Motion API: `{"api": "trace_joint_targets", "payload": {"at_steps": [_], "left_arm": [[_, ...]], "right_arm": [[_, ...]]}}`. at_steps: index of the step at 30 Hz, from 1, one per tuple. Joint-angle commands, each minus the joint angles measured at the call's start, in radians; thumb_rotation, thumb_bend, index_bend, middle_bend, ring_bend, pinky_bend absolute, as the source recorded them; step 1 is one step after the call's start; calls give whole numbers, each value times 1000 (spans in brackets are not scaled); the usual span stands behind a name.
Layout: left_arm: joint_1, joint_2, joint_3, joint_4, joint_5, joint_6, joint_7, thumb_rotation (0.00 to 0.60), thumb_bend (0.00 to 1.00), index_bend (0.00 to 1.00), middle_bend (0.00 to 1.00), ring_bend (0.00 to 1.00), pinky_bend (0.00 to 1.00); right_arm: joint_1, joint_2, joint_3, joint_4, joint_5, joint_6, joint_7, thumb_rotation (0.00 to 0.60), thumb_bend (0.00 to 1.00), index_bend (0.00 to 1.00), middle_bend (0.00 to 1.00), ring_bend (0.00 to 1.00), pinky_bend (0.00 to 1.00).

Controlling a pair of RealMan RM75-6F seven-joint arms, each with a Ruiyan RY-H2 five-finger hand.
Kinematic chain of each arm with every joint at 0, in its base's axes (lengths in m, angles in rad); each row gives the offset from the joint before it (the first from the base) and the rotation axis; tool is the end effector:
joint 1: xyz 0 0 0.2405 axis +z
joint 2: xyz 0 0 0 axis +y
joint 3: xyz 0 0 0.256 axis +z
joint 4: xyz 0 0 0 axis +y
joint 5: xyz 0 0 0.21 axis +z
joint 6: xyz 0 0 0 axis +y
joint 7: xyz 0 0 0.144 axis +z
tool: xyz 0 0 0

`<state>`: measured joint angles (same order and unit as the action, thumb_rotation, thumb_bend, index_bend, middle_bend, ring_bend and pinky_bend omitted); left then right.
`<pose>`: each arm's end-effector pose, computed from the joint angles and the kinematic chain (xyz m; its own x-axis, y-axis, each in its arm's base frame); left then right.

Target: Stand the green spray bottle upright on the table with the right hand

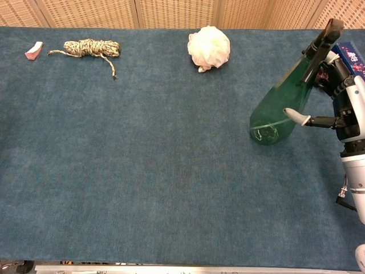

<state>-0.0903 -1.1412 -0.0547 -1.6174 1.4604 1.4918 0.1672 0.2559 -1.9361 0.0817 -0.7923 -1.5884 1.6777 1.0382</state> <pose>-0.3115 0.1834 0.1551 0.5160 -0.0051 0.8566 0.8564 0.0249 -0.5158 -0.2699 -0.2299 -0.0189 -0.5955 -0.0342 0.8027 -0.7536 -0.3225 -0.5728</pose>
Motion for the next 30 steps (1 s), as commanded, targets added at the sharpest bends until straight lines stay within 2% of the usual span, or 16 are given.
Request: {"api": "trace_joint_targets", "payload": {"at_steps": [1,7,10,18,21,30], "left_arm": [[0,0,0,0,0,0,0,600,0,0,0,0,0],[0,0,0,1,0,0,0,600,0,0,0,0,0],[0,0,0,0,0,0,0,600,0,0,0,0,0],[0,0,0,0,0,0,0,600,0,0,0,0,0],[0,0,0,1,0,0,0,600,0,0,0,0,0],[0,0,0,1,0,0,-1,600,0,0,0,0,0]], "right_arm": [[-1,3,0,-5,0,0,-2,600,0,202,178,91,322],[-6,12,0,-23,-4,6,-25,600,0,202,177,91,314],[-14,27,0,-57,-5,18,-83,600,0,190,168,87,304],[-53,135,16,-307,-3,64,-361,600,0,119,131,51,281],[-62,168,24,-370,-8,81,-414,600,0,117,128,46,270],[-99,235,46,-471,-5,126,-518,600,0,76,95,16,248]]}}
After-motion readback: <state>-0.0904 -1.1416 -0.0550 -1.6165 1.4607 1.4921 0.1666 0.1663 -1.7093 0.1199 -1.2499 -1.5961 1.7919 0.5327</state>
